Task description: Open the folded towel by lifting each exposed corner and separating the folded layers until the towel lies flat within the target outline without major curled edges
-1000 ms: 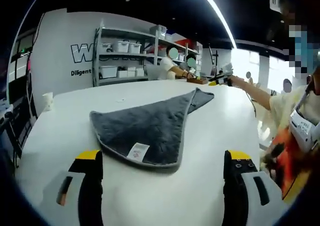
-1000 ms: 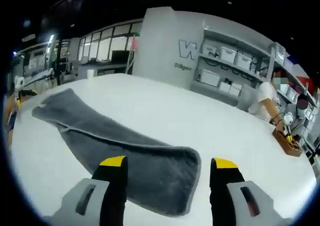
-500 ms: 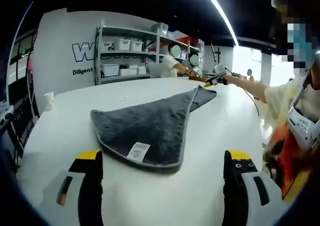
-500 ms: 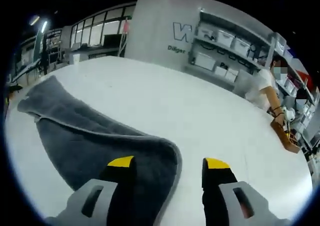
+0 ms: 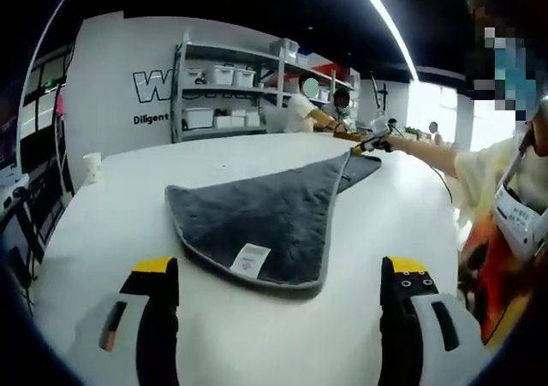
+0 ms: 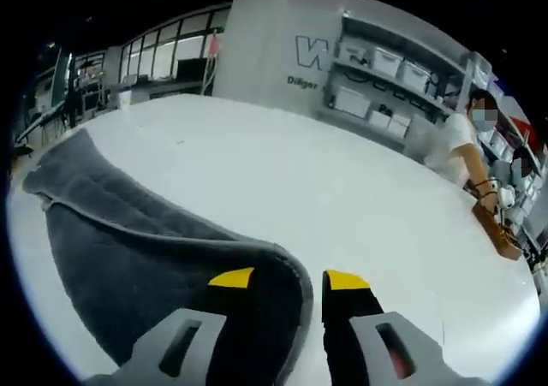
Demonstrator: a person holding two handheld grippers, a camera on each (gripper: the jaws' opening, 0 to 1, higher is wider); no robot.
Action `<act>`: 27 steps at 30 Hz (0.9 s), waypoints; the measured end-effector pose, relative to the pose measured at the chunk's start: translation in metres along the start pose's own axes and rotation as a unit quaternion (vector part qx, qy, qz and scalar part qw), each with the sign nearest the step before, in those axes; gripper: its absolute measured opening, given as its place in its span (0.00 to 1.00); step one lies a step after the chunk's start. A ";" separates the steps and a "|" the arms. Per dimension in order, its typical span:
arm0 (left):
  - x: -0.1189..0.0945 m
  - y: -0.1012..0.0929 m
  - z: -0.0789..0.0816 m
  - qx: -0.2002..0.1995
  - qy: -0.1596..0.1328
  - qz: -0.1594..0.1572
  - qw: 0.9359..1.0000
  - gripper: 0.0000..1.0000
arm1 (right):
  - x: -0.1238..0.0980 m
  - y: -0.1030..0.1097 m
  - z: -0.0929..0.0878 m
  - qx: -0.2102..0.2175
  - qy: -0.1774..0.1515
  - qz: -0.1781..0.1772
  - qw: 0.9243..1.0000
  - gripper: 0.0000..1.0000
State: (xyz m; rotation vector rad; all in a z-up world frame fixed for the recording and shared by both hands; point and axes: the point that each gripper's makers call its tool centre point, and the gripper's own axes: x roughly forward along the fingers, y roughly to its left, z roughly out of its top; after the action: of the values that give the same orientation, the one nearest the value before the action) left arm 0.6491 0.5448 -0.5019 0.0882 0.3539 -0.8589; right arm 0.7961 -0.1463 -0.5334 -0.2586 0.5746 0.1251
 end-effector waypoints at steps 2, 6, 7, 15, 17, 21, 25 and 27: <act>0.001 0.000 0.000 -0.002 -0.001 0.000 1.000 0.95 | 0.001 -0.004 -0.001 -0.007 -0.002 -0.007 1.000 0.08; 0.000 0.000 0.001 -0.004 -0.002 -0.001 1.000 0.95 | 0.001 0.000 0.004 0.010 -0.024 0.006 1.000 0.00; 0.000 0.000 0.001 -0.002 -0.002 -0.001 1.000 0.95 | 0.000 0.000 0.004 0.010 -0.025 0.005 1.000 0.00; -0.004 -0.002 -0.003 0.001 0.002 0.002 1.000 0.95 | -0.016 0.011 0.011 -0.008 -0.048 0.005 0.999 0.00; -0.004 -0.002 -0.004 0.001 0.002 0.001 1.000 0.95 | -0.019 0.012 0.013 -0.014 -0.051 0.007 0.999 0.00; -0.008 -0.003 -0.004 -0.001 -0.002 0.000 1.000 0.94 | -0.040 0.027 0.018 -0.034 -0.060 0.007 0.998 0.00; -0.010 -0.004 -0.006 0.000 -0.002 0.000 1.000 0.94 | -0.060 0.037 0.019 -0.049 -0.064 0.010 0.997 0.00; -0.011 -0.005 -0.006 0.001 -0.003 -0.002 1.000 0.93 | -0.070 0.040 0.019 -0.056 -0.071 0.013 0.996 0.00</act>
State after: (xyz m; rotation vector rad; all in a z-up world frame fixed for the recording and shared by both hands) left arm 0.6371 0.5507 -0.5036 0.0864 0.3471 -0.8625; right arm 0.7405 -0.1053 -0.4876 -0.3492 0.4296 0.1998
